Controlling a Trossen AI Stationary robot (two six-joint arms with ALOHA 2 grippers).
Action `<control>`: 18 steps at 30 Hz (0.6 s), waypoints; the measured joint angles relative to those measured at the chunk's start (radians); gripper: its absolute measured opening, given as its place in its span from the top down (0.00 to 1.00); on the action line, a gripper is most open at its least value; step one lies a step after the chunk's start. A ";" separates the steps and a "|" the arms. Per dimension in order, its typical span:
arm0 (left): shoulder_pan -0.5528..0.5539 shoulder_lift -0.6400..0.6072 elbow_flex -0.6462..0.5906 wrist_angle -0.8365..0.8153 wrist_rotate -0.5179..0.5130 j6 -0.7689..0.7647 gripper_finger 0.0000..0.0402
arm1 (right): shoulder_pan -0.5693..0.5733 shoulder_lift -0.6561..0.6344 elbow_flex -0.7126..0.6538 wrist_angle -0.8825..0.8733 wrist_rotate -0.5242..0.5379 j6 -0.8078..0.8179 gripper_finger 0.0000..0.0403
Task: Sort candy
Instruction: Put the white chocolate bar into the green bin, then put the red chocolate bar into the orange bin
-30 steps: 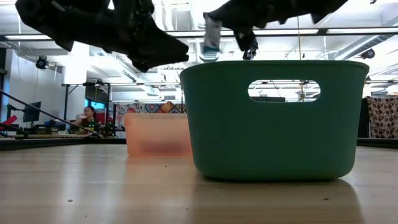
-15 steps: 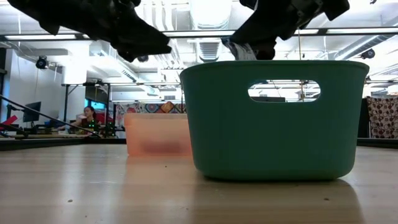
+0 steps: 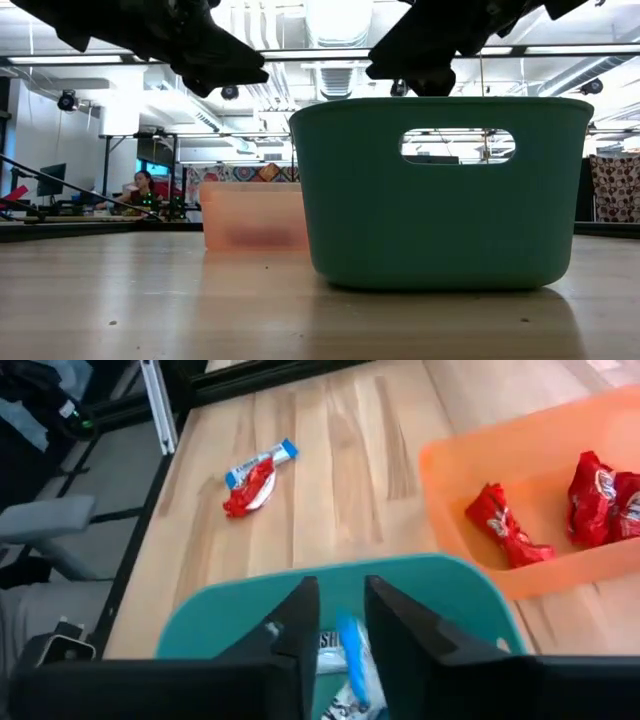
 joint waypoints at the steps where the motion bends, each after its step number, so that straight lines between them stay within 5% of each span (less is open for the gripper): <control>1: 0.000 0.004 0.000 0.000 0.000 -0.001 0.60 | 0.001 0.000 0.000 0.001 0.000 0.007 0.79; 9: -0.002 0.018 0.000 -0.006 0.003 -0.028 0.60 | 0.000 -0.002 0.000 -0.005 0.001 0.033 0.66; 18: -0.004 0.017 0.000 -0.011 0.019 -0.027 0.60 | 0.000 -0.012 0.000 -0.024 -0.029 0.070 0.65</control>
